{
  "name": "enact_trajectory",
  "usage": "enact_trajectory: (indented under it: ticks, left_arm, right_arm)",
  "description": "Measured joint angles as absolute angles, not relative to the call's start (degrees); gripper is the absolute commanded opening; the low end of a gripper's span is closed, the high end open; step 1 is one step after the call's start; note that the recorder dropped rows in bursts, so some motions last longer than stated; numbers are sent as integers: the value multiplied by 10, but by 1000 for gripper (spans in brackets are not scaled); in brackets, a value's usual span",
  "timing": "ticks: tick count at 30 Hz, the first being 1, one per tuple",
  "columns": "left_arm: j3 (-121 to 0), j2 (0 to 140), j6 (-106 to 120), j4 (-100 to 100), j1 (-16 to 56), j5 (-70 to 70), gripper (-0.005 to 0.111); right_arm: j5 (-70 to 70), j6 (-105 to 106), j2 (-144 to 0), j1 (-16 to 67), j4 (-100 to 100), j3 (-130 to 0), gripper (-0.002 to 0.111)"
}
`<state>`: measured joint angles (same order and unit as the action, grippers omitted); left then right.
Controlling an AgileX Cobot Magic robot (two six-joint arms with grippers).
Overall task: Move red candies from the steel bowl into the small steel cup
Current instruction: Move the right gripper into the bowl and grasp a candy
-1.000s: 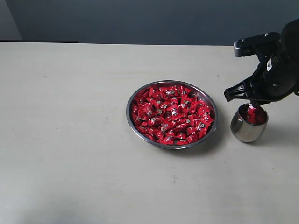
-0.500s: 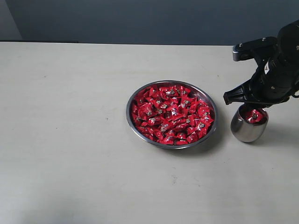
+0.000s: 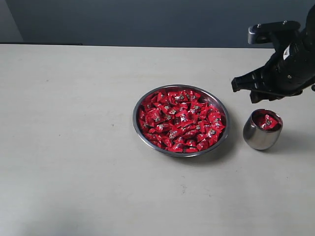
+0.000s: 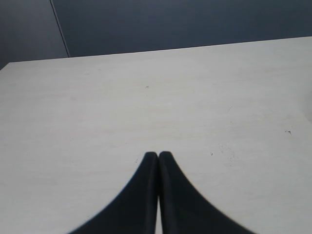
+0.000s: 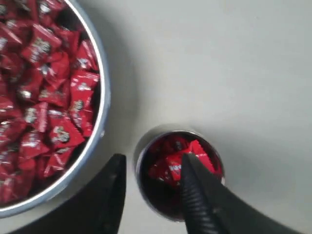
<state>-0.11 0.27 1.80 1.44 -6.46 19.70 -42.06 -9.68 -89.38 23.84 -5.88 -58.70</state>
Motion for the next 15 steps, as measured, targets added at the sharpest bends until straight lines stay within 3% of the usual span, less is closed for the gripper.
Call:
enact_trajectory:
  ticks: [8, 15]
  left_arm:
    - [-1, 3, 18, 14, -65, 197, 0]
    - [-1, 3, 18, 14, -65, 197, 0]
  right_arm:
    - [-354, 89, -909, 279, 159, -594, 37]
    - [-361, 123, -1023, 297, 196, -674, 37]
